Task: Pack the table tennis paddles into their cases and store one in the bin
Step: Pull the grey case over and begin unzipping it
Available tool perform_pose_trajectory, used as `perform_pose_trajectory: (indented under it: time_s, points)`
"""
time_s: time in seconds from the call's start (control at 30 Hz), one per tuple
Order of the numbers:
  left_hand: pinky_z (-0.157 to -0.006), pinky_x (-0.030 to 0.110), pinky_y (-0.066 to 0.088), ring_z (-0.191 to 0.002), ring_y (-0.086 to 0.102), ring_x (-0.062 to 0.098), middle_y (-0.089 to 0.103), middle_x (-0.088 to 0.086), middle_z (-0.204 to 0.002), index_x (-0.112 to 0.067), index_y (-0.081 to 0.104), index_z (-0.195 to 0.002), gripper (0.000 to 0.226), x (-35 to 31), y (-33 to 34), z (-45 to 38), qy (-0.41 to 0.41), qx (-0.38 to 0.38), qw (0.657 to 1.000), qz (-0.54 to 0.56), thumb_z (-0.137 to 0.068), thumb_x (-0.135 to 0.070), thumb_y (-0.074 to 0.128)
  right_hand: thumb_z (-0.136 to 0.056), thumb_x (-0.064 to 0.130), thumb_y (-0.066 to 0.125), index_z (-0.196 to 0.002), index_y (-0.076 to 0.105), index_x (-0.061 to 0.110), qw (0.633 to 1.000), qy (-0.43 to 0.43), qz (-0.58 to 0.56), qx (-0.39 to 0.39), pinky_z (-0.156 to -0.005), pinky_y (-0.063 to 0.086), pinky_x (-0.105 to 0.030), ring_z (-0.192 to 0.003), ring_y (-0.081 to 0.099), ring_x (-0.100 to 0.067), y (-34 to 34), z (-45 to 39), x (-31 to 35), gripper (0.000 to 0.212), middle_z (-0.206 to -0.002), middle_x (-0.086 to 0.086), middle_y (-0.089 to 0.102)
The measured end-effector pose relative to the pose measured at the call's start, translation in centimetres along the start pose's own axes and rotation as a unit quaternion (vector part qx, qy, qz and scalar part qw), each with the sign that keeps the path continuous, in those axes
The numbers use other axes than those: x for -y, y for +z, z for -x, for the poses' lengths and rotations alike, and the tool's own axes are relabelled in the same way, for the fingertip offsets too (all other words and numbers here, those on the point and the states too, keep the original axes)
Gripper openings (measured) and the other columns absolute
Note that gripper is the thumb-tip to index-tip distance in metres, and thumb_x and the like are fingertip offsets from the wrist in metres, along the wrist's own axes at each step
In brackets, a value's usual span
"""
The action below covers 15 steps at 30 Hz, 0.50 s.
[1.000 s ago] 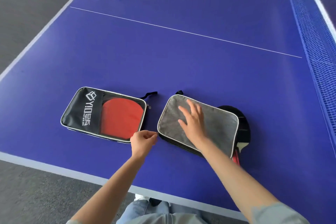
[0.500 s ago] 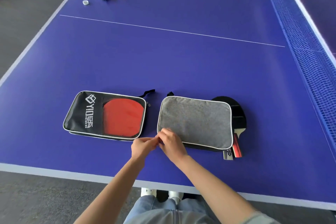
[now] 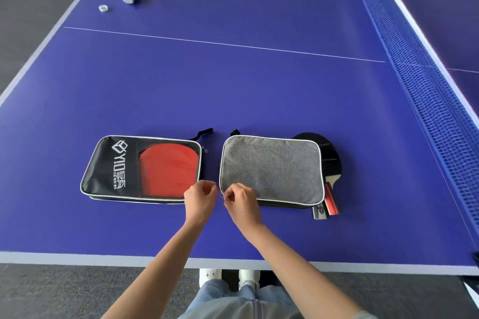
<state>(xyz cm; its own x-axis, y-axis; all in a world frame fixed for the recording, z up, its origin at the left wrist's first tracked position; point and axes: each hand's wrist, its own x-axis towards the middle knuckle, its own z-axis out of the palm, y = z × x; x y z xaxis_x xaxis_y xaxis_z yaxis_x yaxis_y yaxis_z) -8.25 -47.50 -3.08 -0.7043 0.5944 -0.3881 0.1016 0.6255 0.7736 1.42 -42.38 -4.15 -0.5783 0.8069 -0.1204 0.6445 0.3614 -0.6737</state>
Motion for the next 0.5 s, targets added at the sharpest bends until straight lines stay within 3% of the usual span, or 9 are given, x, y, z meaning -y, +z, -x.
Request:
perform_pose_trajectory:
  time_s: [0.07, 0.17, 0.33, 0.43, 0.5]
  points:
    - [-0.063, 0.029, 0.036, -0.064, 0.04, 0.019, 0.052, 0.005, -0.063, -0.012, 0.058, -0.064, 0.021, -0.3, 0.5, -0.7, 0.017, 0.029, 0.999, -0.034, -0.085, -0.014, 0.057, -0.082, -0.004, 0.059, -0.088, 0.067, 0.002, 0.999, 0.011, -0.027, -0.015, -0.069, 0.051, -0.035, -0.076, 0.063, -0.025, -0.1, 0.1, 0.1, 0.012, -0.083, -0.013, 0.069]
    - [-0.062, 0.03, 0.04, -0.064, 0.05, 0.02, 0.057, 0.007, -0.061, -0.005, 0.069, -0.068, 0.024, -0.5, 1.2, -1.9, -0.053, 0.039, 0.998, 0.002, -0.083, -0.023, 0.066, -0.082, 0.001, 0.064, -0.086, 0.074, 0.004, 0.998, 0.028, -0.04, -0.035, -0.066, 0.047, -0.027, -0.073, 0.064, -0.024, -0.3, 0.1, -0.1, 0.011, -0.082, -0.014, 0.071]
    - [-0.053, 0.027, 0.029, -0.057, 0.035, 0.018, 0.046, 0.009, -0.057, -0.001, 0.067, -0.06, 0.032, -0.7, 2.0, -2.5, -0.059, 0.019, 0.997, -0.042, -0.075, -0.028, 0.074, -0.084, 0.003, 0.061, -0.085, 0.074, 0.002, 0.999, 0.017, -0.013, -0.031, -0.07, 0.052, -0.037, -0.074, 0.066, -0.027, -0.5, 0.4, -0.5, 0.013, -0.085, -0.016, 0.07]
    - [-0.053, 0.027, 0.032, -0.057, 0.036, 0.018, 0.048, 0.007, -0.057, -0.01, 0.066, -0.058, 0.027, -0.8, 1.9, -2.6, -0.041, 0.015, 0.997, -0.066, -0.077, -0.028, 0.073, -0.082, 0.0, 0.057, -0.083, 0.072, 0.002, 0.999, 0.021, 0.012, -0.024, -0.074, 0.051, -0.037, -0.078, 0.065, -0.027, -0.9, 0.3, -0.9, 0.016, -0.085, -0.015, 0.071]
    - [-0.053, 0.028, 0.036, -0.055, 0.039, 0.018, 0.052, 0.008, -0.056, -0.006, 0.066, -0.058, 0.029, -0.8, 1.5, -2.5, -0.034, 0.018, 0.997, -0.071, -0.078, -0.027, 0.072, -0.082, 0.0, 0.055, -0.082, 0.071, 0.002, 1.0, 0.015, 0.014, -0.017, -0.074, 0.05, -0.038, -0.079, 0.064, -0.026, -1.1, 0.4, -1.2, 0.016, -0.085, -0.014, 0.07]
